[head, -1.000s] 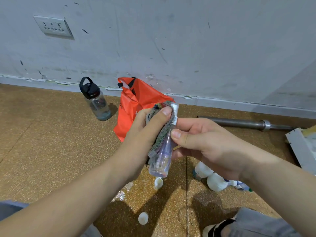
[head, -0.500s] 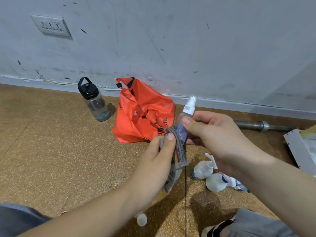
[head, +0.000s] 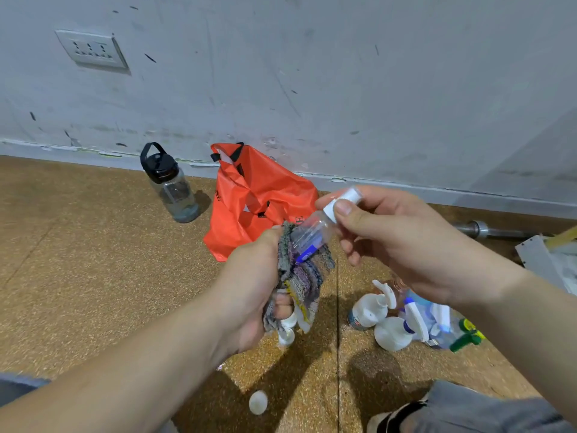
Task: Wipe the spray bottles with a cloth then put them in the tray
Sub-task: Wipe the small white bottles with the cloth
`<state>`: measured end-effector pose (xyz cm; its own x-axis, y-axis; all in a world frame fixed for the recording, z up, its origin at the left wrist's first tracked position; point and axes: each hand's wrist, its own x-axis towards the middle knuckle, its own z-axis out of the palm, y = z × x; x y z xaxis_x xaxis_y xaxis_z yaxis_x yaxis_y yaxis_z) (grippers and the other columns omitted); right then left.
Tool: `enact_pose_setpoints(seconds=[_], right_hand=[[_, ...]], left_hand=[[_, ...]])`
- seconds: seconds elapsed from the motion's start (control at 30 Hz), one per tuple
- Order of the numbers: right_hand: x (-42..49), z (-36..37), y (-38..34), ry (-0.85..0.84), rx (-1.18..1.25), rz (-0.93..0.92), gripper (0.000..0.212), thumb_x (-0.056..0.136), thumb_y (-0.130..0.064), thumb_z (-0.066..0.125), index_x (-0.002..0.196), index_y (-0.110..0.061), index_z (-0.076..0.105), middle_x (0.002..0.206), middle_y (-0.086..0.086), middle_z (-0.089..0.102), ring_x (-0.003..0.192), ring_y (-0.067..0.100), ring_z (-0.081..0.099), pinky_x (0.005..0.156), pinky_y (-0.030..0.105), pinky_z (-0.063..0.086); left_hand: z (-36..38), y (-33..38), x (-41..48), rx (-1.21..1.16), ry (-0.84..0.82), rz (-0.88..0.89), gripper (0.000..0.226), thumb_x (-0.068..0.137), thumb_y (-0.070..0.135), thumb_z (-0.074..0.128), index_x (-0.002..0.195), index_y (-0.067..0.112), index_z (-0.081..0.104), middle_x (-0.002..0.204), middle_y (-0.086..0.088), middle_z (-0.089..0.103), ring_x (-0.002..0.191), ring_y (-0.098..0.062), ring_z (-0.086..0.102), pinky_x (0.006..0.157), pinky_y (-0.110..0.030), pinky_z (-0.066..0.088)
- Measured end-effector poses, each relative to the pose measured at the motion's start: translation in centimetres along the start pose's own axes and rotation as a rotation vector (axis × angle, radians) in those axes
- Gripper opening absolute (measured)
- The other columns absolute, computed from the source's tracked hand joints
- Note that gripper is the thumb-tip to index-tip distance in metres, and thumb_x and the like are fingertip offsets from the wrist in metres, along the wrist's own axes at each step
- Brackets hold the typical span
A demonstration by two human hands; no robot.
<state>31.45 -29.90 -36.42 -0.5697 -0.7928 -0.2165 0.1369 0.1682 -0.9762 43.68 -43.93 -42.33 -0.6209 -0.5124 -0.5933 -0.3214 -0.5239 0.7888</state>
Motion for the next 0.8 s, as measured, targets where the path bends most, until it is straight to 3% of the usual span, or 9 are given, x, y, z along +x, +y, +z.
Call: enact_pose_setpoints(seconds=[0.13, 0.2, 0.27, 0.33, 0.47, 0.53, 0.6, 0.7, 0.8], right_hand=[[-0.5, 0.8, 0.5, 0.12, -0.181, -0.092, 0.019, 0.098, -0.019, 0.066, 0.088, -0.006, 0.075, 0.07, 0.002, 0.061, 0.067, 0.022, 0.051, 0.062, 0.034, 0.048], [-0.6, 1.9, 1.0, 0.2, -0.255, -0.116, 0.023, 0.099, -0.024, 0.066, 0.079, -0.015, 0.073, 0.066, 0.009, 0.058, 0.063, 0.024, 0.049, 0.063, 0.04, 0.044], [-0.7, 3.0, 1.3, 0.287, -0.295, -0.094, 0.027, 0.098, -0.031, 0.067, 0.082, -0.009, 0.069, 0.066, 0.022, 0.059, 0.061, 0.025, 0.049, 0.059, 0.043, 0.045], [-0.8, 3.7, 1.6, 0.336, -0.309, -0.027, 0.033, 0.096, -0.035, 0.066, 0.085, -0.004, 0.067, 0.074, 0.029, 0.066, 0.059, 0.025, 0.055, 0.063, 0.048, 0.053], [-1.0, 3.7, 1.5, 0.349, -0.204, 0.039, 0.034, 0.097, -0.036, 0.065, 0.086, -0.004, 0.067, 0.057, 0.01, 0.066, 0.049, 0.015, 0.06, 0.058, 0.032, 0.054], [-0.7, 3.0, 0.9, 0.398, -0.15, 0.003, 0.032, 0.098, -0.035, 0.065, 0.088, -0.005, 0.067, 0.053, 0.004, 0.064, 0.046, 0.012, 0.057, 0.053, 0.021, 0.05], [-0.3, 2.1, 0.5, 0.446, -0.097, -0.046, 0.03, 0.098, -0.037, 0.065, 0.088, -0.008, 0.066, 0.054, 0.003, 0.065, 0.047, 0.014, 0.056, 0.052, 0.021, 0.05], [-0.4, 2.1, 0.7, 0.44, -0.05, -0.033, 0.033, 0.099, -0.038, 0.064, 0.092, -0.006, 0.065, 0.056, 0.006, 0.065, 0.05, 0.018, 0.055, 0.056, 0.028, 0.049], [-0.6, 2.5, 1.1, 0.362, -0.118, -0.01, 0.034, 0.094, -0.044, 0.069, 0.091, -0.01, 0.066, 0.06, 0.01, 0.061, 0.054, 0.022, 0.053, 0.059, 0.038, 0.046]], left_hand=[[0.3, 0.8, -1.6, 0.095, 0.053, 0.091, 0.048, 0.108, 0.045, 0.045, 0.07, 0.016, 0.053, 0.046, 0.002, 0.045, 0.035, -0.015, 0.038, 0.043, -0.019, 0.033], [0.2, 0.2, -1.7, 0.344, 0.115, 0.358, 0.049, 0.111, 0.045, 0.036, 0.079, 0.015, 0.058, 0.056, 0.004, 0.058, 0.052, -0.022, 0.054, 0.053, -0.03, 0.044], [0.2, -0.9, -2.4, 0.597, 0.084, 0.759, 0.035, 0.113, 0.039, 0.033, 0.095, 0.024, 0.059, 0.081, 0.006, 0.063, 0.076, -0.02, 0.06, 0.07, -0.037, 0.05], [0.3, -1.8, -3.0, 0.839, 0.061, 1.011, 0.03, 0.111, 0.034, 0.034, 0.125, 0.021, 0.057, 0.108, 0.006, 0.058, 0.099, -0.014, 0.056, 0.087, -0.029, 0.046], [0.1, -1.4, -2.1, 0.939, 0.021, 1.083, 0.046, 0.108, 0.036, 0.037, 0.148, 0.014, 0.045, 0.12, 0.002, 0.054, 0.109, -0.016, 0.054, 0.092, -0.03, 0.045], [-0.3, -0.7, -1.5, 0.846, -0.069, 1.025, 0.035, 0.11, 0.037, 0.04, 0.14, 0.024, 0.052, 0.111, 0.011, 0.059, 0.101, -0.007, 0.058, 0.084, -0.025, 0.046], [-0.1, -0.5, -1.4, 0.61, -0.093, 0.803, 0.027, 0.111, 0.042, 0.041, 0.122, 0.028, 0.061, 0.097, 0.016, 0.066, 0.087, -0.003, 0.062, 0.076, -0.018, 0.048], [0.4, -1.1, -1.2, 0.107, -0.165, 0.24, 0.044, 0.104, 0.056, 0.047, 0.117, 0.021, 0.071, 0.105, -0.006, 0.079, 0.083, -0.019, 0.074, 0.075, -0.035, 0.062], [-0.3, -1.6, 0.2, 0.089, -0.176, 0.067, 0.073, 0.089, 0.081, 0.052, 0.125, 0.02, 0.071, 0.113, -0.021, 0.075, 0.073, -0.026, 0.07, 0.049, -0.03, 0.053]])
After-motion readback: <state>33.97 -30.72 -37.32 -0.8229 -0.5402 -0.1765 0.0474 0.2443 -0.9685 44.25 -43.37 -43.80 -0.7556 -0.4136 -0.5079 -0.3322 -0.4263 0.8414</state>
